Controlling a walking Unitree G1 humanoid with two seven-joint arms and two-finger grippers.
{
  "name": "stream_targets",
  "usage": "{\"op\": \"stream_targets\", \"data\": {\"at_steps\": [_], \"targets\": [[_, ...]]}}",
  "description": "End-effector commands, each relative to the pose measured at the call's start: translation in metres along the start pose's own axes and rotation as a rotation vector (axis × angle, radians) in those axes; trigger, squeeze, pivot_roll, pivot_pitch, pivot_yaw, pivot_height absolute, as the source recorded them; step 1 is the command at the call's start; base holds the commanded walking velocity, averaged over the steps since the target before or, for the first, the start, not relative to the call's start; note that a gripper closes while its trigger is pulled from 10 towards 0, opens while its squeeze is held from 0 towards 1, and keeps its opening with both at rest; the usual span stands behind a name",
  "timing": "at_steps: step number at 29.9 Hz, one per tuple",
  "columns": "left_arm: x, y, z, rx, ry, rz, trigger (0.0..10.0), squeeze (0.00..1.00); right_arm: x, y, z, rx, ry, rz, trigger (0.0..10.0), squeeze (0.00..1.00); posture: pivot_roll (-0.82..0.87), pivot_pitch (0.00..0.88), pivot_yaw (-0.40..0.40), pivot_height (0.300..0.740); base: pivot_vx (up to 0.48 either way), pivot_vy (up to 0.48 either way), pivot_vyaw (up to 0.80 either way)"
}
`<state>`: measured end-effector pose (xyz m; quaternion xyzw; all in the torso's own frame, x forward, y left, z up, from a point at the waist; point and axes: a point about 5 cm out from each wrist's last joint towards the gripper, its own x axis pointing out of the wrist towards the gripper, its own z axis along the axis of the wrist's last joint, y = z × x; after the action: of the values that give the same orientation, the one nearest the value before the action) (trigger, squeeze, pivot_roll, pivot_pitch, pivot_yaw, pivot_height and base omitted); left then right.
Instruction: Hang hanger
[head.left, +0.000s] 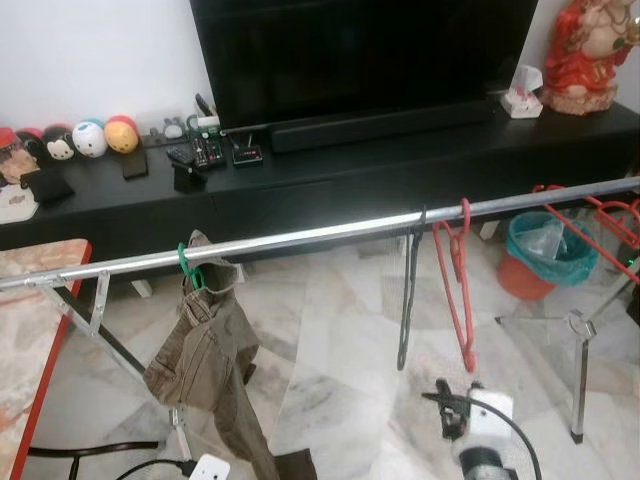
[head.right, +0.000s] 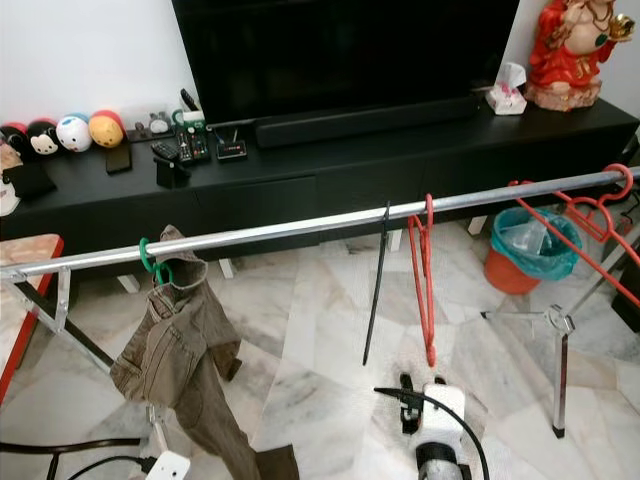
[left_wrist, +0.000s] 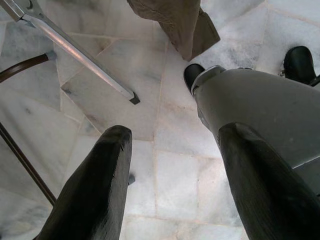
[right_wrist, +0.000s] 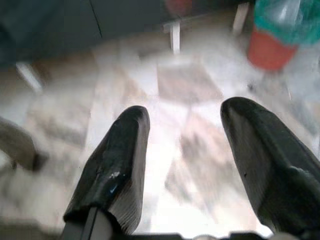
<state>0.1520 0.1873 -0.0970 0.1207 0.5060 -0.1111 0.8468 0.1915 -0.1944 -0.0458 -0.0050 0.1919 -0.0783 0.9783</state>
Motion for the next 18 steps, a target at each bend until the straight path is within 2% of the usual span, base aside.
{"op": "stream_targets", "data": {"at_steps": [1,2,5,6,7,10,11,13,14,18], "targets": [[-0.001,0.001,-0.004,0.015,0.02,0.007,10.0,0.0,-0.001,0.0,-0.008,0.018,0.059,0.003,10.0,0.0,-0.08,0.0,0.056,0.74,0.0,0.0,0.0],[-0.001,0.001,-0.004,0.015,0.019,0.008,10.0,0.0,-0.003,0.002,-0.019,0.018,0.155,0.029,10.0,0.0,-0.09,0.0,0.058,0.74,0.0,0.0,0.0],[0.0,0.0,-0.004,0.017,0.019,0.005,10.0,0.0,-0.01,0.005,-0.04,0.017,0.332,0.071,10.0,0.0,-0.09,0.0,0.06,0.74,0.0,0.0,0.0],[0.0,0.0,-0.004,0.017,0.019,0.005,10.0,0.0,-0.01,0.005,-0.04,0.017,0.332,0.071,10.0,0.0,-0.09,0.0,0.06,0.74,0.0,0.0,0.0],[0.0,0.0,-0.004,0.018,0.018,0.004,10.0,0.0,-0.017,0.004,-0.052,0.038,0.428,0.065,10.0,0.0,-0.08,0.0,0.059,0.74,0.0,0.0,0.0],[0.0,0.0,-0.003,0.018,0.017,0.003,10.0,0.0,-0.028,-0.002,-0.067,0.039,0.549,0.028,10.0,0.0,-0.07,0.0,0.056,0.74,0.0,0.0,0.0],[0.0,0.0,-0.004,0.018,0.019,0.005,10.0,0.0,-0.029,-0.005,-0.068,0.005,0.559,0.028,10.0,0.0,-0.06,0.0,0.05,0.74,0.0,0.0,0.0],[-0.001,0.004,-0.004,-0.007,0.013,0.022,10.0,0.0,-0.024,-0.031,-0.061,0.228,0.505,-0.171,10.0,0.0,-0.04,0.0,0.051,0.74,0.0,0.0,0.0],[-0.001,0.006,-0.004,-0.008,0.013,0.026,10.0,0.0,-0.023,-0.036,-0.059,0.219,0.496,-0.177,10.0,0.0,-0.05,0.0,0.055,0.74,0.0,0.0,0.0],[-0.002,0.008,-0.009,0.023,0.037,0.022,10.0,0.0,-0.03,-0.037,-0.067,0.11,0.561,-0.106,10.0,0.0,-0.08,0.002,0.065,0.74,0.0,0.0,0.0]]}}
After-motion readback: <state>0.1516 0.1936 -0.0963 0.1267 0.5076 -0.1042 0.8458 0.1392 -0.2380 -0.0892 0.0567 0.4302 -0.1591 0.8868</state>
